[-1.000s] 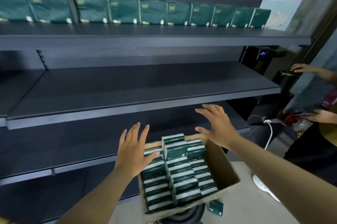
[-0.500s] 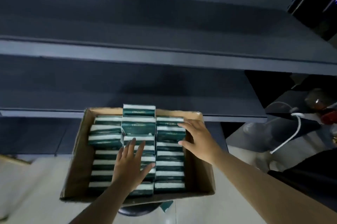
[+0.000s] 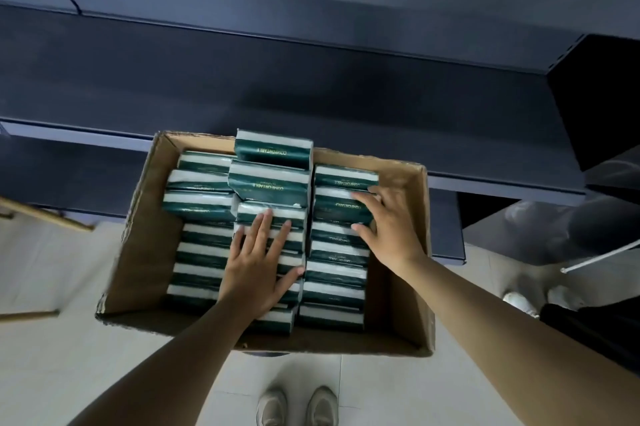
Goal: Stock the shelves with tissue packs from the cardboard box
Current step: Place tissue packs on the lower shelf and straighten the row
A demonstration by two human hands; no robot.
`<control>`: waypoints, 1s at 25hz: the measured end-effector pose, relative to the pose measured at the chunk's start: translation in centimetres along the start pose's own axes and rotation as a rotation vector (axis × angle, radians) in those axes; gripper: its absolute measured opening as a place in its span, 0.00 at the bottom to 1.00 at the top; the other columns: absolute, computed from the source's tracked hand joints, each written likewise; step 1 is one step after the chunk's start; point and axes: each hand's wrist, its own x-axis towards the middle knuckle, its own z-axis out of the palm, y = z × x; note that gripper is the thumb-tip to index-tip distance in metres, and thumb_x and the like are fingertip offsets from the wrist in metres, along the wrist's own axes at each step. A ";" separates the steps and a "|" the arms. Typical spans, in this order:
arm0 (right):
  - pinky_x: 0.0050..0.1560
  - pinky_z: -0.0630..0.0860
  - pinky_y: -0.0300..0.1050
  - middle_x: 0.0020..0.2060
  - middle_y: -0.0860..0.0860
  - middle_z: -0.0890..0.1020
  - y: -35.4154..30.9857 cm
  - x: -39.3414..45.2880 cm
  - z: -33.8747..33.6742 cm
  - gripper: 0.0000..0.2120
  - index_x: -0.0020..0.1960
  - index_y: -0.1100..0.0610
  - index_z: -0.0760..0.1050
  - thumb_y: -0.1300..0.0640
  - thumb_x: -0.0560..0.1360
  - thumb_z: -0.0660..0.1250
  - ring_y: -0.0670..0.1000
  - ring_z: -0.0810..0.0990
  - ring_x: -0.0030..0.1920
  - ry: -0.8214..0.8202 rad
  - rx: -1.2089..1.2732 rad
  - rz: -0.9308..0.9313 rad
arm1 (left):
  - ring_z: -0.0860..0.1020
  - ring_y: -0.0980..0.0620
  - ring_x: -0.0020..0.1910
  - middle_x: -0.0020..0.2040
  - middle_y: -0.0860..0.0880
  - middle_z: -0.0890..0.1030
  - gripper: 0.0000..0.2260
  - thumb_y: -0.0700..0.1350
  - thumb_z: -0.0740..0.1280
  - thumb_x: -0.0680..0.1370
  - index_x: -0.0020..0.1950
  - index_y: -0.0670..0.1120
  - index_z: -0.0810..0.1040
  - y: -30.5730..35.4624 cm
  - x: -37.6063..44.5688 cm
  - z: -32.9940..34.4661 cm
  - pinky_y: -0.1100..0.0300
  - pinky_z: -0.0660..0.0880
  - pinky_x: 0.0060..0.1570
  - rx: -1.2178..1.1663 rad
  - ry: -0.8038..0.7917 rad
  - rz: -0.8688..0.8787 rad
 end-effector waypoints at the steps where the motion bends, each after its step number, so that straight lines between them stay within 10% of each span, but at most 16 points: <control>1: 0.64 0.66 0.54 0.61 0.53 0.71 0.1 0.2 0.1 0.24 0.67 0.50 0.70 0.51 0.73 0.70 0.56 0.68 0.63 0.008 -0.013 -0.006 | 0.59 0.41 0.74 0.75 0.38 0.59 0.34 0.68 0.46 0.77 0.76 0.46 0.56 -0.1 0.2 -0.1 0.45 0.53 0.70 0.005 -0.010 -0.005; 13: 0.52 0.74 0.46 0.49 0.54 0.74 -2.3 -1.1 -4.1 0.15 0.58 0.58 0.77 0.67 0.73 0.67 0.52 0.74 0.50 0.095 0.020 -0.108 | 0.54 0.43 0.76 0.77 0.41 0.54 0.44 0.71 0.27 0.71 0.78 0.47 0.52 -0.4 -0.5 -4.7 0.49 0.47 0.72 0.008 -0.144 -0.028; 25: 0.60 0.61 0.29 0.55 0.51 0.76 -18.6 -2.2 -21.7 0.14 0.61 0.58 0.74 0.66 0.77 0.63 0.48 0.69 0.56 0.406 0.008 -0.376 | 0.57 0.47 0.74 0.76 0.46 0.57 0.41 0.66 0.65 0.72 0.77 0.47 0.55 -8.0 1.1 -27.5 0.52 0.55 0.71 -0.176 0.309 0.044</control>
